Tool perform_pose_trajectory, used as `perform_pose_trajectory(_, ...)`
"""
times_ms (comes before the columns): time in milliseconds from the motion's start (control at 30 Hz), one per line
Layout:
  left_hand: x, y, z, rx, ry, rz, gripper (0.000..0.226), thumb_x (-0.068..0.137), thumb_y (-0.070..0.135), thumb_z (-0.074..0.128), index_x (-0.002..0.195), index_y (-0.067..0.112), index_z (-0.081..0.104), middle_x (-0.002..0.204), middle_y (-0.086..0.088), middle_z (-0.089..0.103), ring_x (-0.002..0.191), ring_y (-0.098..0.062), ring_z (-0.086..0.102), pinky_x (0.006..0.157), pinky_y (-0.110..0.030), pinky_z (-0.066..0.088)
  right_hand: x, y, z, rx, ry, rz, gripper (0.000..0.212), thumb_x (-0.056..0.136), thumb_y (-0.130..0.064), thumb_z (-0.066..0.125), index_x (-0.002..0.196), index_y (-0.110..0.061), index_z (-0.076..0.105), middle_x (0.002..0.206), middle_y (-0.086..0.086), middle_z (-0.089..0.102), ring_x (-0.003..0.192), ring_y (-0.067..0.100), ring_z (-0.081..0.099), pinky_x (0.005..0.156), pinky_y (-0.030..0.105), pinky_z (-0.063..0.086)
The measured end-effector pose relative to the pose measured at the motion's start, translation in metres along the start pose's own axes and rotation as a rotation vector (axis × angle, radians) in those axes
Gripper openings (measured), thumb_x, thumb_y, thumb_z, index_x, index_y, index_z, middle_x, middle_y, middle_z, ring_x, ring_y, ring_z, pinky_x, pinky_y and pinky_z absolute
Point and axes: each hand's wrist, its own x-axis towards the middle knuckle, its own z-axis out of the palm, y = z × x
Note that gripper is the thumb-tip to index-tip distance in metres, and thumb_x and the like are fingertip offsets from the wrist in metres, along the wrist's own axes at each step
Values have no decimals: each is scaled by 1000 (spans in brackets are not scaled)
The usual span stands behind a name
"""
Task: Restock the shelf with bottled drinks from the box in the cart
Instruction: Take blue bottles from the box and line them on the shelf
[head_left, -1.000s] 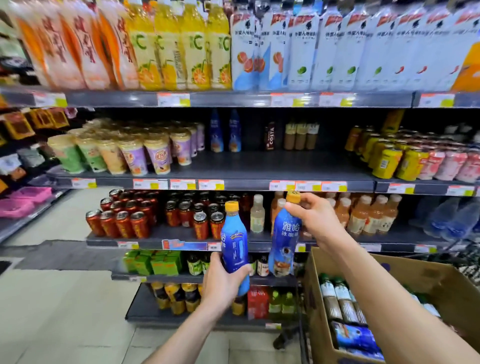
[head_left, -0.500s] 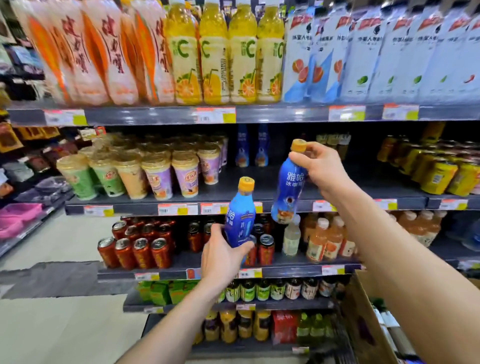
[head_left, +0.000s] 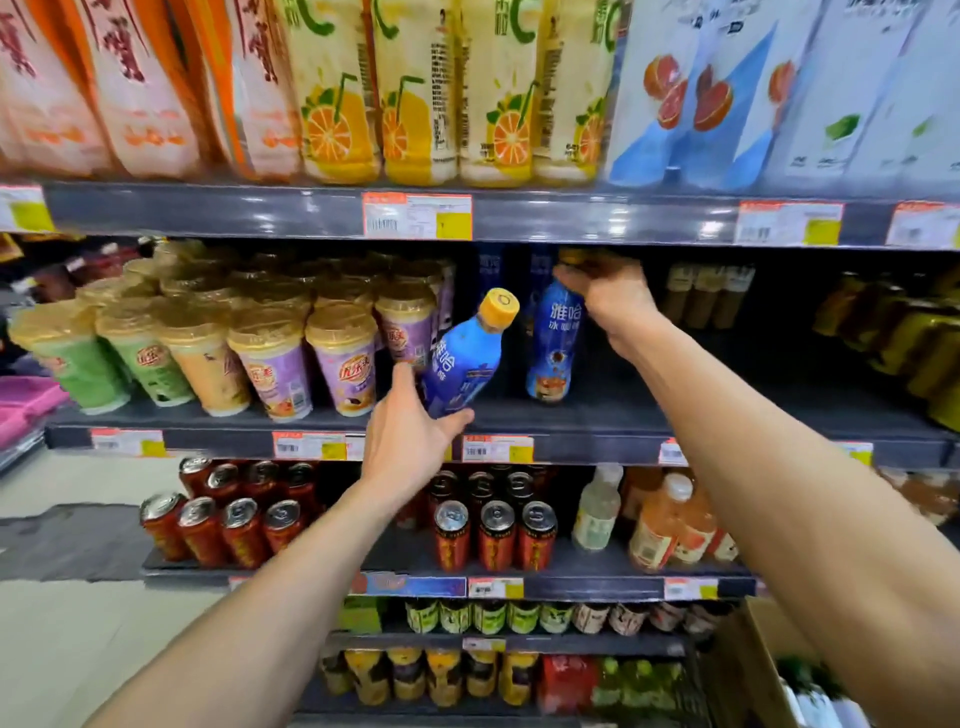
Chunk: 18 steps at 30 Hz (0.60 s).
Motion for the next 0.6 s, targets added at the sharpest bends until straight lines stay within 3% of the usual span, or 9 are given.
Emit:
perform_pose_trajectory(133, 18, -5, 18, 8, 37, 36, 60, 68, 49, 83, 104, 27, 40, 104, 1, 69, 97, -32, 65, 68, -32, 41, 24, 18, 4, 17, 8, -1, 22, 89, 1, 71, 85, -20, 66, 86, -8, 68, 69, -9, 65, 72, 9, 49)
perform_pose_trajectory(233, 29, -4, 31, -33, 62, 15, 62, 68, 51, 83, 109, 25, 44, 110, -2, 70, 102, -31, 65, 72, -31, 42, 34, 30, 7, 5, 25, 0, 13, 88, -10, 75, 99, -13, 70, 93, -3, 70, 84, 5, 67, 85, 22, 53)
perform_pose_trajectory(300, 37, -3, 37, -43, 63, 10, 64, 68, 51, 83, 111, 24, 45, 112, -2, 70, 103, -31, 65, 74, -30, 43, 25, 47, 7, -66, 6, -2, 33, 84, -25, 81, 112, -12, 69, 98, -3, 72, 84, 3, 68, 80, 22, 55)
perform_pose_trajectory(400, 45, -3, 45, -40, 54, -1, 65, 67, 52, 85, 108, 22, 45, 112, -4, 70, 102, -31, 65, 74, -32, 46, -7, 90, 3, -369, -88, 139, 51, 68, -46, 88, 107, -20, 68, 100, -2, 74, 81, 6, 71, 71, 24, 56)
perform_pose_trajectory(500, 51, -7, 54, -37, 66, -42, 66, 66, 53, 85, 107, 20, 47, 113, -7, 70, 104, -33, 65, 76, -32, 46, -21, 125, 6, -725, -159, 243, 66, 62, -61, 84, 110, -19, 64, 111, 3, 71, 102, 24, 68, 77, 28, 49)
perform_pose_trajectory(600, 56, -10, 61, -78, 77, -56, 63, 65, 56, 84, 105, 21, 48, 111, -5, 71, 103, -32, 66, 77, -32, 48, -9, 135, 12, -779, -121, 230, 59, 62, -65, 80, 103, -28, 60, 111, 1, 71, 107, 27, 65, 76, 29, 45)
